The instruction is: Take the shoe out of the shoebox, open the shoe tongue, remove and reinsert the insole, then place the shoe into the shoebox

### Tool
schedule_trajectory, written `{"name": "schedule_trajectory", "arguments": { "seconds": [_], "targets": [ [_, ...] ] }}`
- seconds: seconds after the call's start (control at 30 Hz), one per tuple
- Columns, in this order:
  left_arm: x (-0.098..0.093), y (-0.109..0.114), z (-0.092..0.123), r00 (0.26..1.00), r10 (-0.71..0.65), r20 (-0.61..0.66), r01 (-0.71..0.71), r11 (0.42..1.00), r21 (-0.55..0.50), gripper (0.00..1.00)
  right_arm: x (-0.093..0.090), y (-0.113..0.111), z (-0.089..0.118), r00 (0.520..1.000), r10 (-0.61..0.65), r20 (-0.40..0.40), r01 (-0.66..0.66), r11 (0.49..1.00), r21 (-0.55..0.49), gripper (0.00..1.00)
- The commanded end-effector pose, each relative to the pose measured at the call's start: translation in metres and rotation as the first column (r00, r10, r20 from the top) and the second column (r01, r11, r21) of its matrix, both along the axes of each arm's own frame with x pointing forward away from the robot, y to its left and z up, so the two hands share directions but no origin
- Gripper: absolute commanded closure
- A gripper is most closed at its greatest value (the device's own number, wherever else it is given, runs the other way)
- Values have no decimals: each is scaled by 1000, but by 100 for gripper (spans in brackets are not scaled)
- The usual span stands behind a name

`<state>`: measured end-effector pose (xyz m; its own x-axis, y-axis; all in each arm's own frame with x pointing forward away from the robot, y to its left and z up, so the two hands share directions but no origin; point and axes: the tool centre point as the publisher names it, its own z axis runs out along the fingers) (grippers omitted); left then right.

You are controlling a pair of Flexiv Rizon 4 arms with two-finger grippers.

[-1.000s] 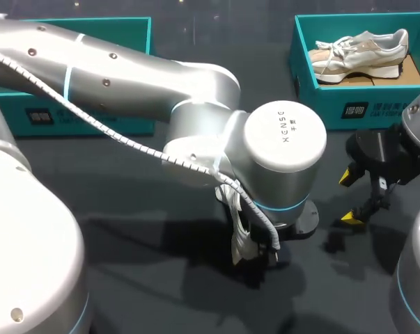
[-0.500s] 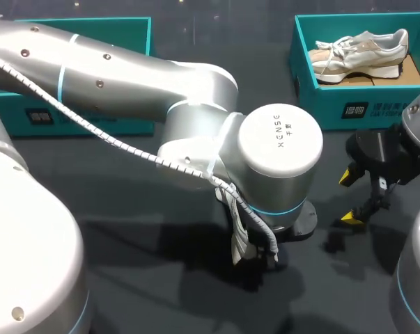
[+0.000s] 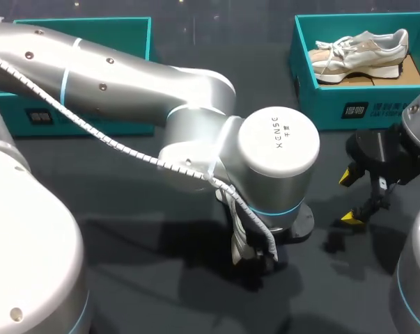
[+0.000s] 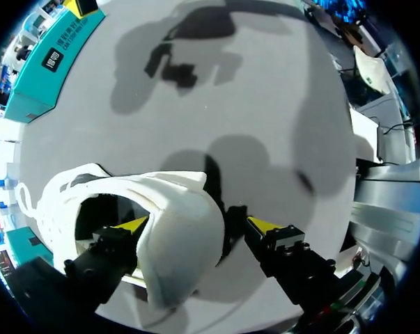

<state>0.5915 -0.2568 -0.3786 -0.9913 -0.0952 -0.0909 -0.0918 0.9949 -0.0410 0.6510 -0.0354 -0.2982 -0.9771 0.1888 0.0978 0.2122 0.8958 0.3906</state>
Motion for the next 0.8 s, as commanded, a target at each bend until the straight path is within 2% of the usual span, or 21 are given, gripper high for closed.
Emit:
{"name": "schedule_trajectory", "arguments": {
  "seconds": [0.03, 0.2, 0.4, 0.53, 0.7, 0.73, 0.8],
  "targets": [
    [-1, -6, -7, 1000, 0, -6, 0, 1000, 9, 18, -2, 0, 0, 1000, -1, 3, 1, 1000, -2, 0],
    [-3, -5, -8, 1000, 0, -10, 0, 1000, 13, 25, -2, 0, 0, 1000, -1, 3, 1, 1000, -2, 0],
    [-4, -1, -10, 1000, 8, -21, -8, 1000, 18, 27, -2, 0, 0, 1000, -1, 3, 1, 1000, -2, 0],
    [-5, 0, -10, 1000, 12, -29, -11, 1000, 18, 49, -2, 0, 0, 1000, -1, 3, 1, 1000, -2, 0],
    [-5, 1, -10, 999, 14, -38, -14, 1000, 17, 71, -2, 0, 0, 1000, -1, 3, 1, 1000, -2, 0],
    [-5, 1, -10, 999, 14, -39, -13, 1000, 18, 78, -2, 0, 0, 1000, -1, 3, 1, 1000, -2, 0],
    [-5, 2, -9, 999, 9, -48, -9, 1000, 18, 100, -2, 0, 0, 1000, -1, 3, 1, 1000, -2, 0]
  ]
}}
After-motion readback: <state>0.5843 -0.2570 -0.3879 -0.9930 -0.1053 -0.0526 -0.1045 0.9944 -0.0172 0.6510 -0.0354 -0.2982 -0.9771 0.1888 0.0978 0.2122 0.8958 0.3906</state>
